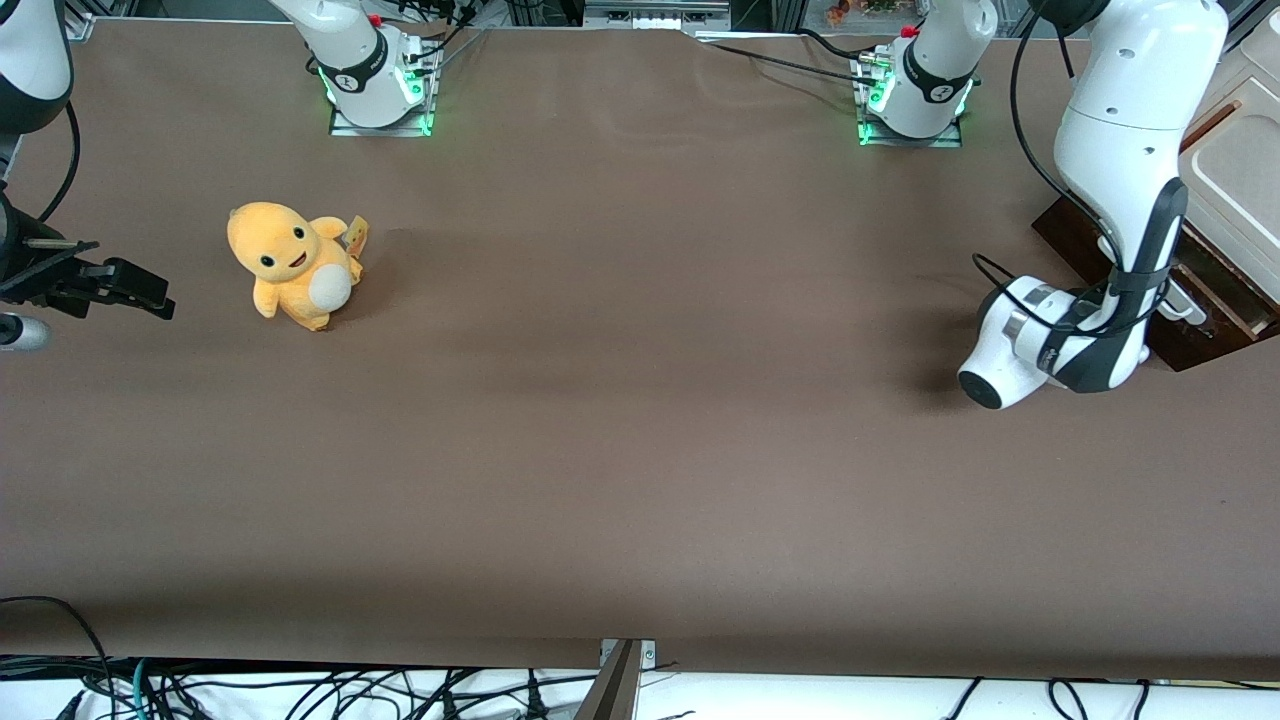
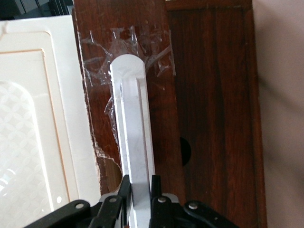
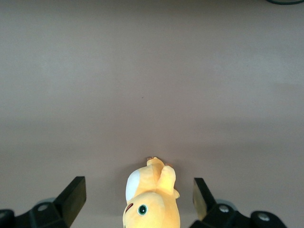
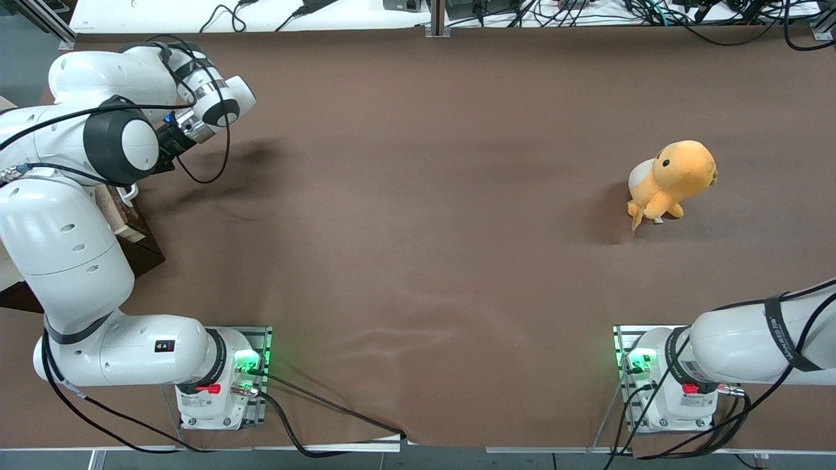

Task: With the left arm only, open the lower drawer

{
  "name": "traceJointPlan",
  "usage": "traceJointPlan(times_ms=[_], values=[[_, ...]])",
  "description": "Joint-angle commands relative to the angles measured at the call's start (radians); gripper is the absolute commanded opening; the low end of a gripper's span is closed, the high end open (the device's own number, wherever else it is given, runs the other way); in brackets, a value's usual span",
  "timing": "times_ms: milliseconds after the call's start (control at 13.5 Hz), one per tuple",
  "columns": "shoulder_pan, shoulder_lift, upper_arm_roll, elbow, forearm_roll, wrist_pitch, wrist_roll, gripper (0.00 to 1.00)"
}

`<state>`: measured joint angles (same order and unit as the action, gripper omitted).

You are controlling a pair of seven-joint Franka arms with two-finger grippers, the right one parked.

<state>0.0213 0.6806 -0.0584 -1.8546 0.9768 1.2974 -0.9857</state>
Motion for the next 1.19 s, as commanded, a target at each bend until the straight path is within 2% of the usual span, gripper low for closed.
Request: traceJointPlan(times_ms=[0, 297, 892, 1115], values=[[-0.053, 0.019, -0.001, 0.057, 0.008, -0.038, 0.035, 0.04], [-0.09, 0.023, -0.001, 0.072, 0.008, -0.053, 0.036, 0.01], [-0.096, 0.028, -0.001, 0.083, 0.003, -0.067, 0.036, 0.02], [-0.095, 0.043, -0.001, 0.084, -0.021, -0.067, 0.024, 0.03]])
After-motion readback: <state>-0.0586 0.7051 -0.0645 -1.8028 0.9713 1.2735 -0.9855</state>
